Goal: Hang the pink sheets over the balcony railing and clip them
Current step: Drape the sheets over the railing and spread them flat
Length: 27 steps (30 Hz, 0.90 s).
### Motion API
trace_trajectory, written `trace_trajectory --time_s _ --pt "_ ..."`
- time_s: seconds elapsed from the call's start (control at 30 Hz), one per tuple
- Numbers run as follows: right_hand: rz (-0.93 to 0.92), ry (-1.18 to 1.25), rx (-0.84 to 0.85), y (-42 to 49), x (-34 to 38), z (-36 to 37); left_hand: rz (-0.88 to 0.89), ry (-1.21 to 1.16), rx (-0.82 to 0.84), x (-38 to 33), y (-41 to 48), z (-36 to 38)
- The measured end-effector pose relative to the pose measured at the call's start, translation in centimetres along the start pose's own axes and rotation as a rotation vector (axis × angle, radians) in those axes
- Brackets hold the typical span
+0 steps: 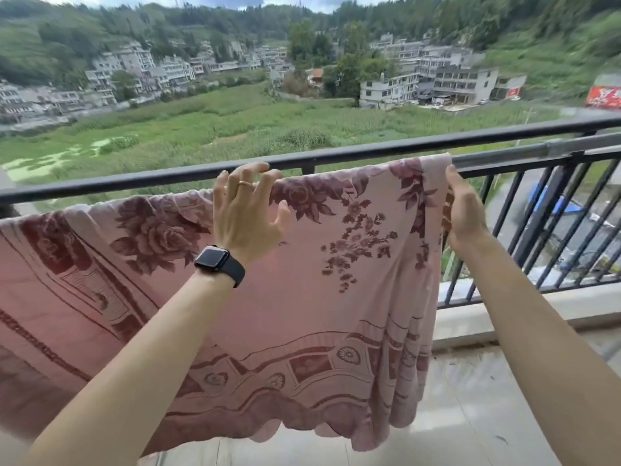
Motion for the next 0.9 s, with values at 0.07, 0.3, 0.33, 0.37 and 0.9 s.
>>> trace_trajectory --time_s 0.07,0.3,0.33,0.37,0.9 --pt "0.028 -0.034 -0.024 1.1 0.7 0.7 0.005 -0.019 0.027 -3.0 2.1 1.0" --pt "-0.305 -0.465 -0.227 1.3 4.9 -4.2 0.069 0.121 0.076 -4.6 1.8 6.3" --pt "-0.354 -0.480 -0.287 1.0 5.3 -5.9 0.098 0.130 -0.006 -4.1 1.5 6.1" --pt "-0.382 -0.509 -0.330 0.6 5.3 -7.4 0.118 0.128 -0.076 -3.6 1.2 5.9" --pt "0.093 0.142 0.367 5.8 -0.9 -4.6 -0.100 0.138 0.015 -16.3 2.5 5.6"
Point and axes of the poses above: each hand's wrist, its own y-axis towards the middle knuckle, its own z-axis out of the palm, x = y × z, the point moved 8 cm from there along y, towards the middle knuckle, and after that the axes turned 13 degrees about -z, right-handed, at the moved point
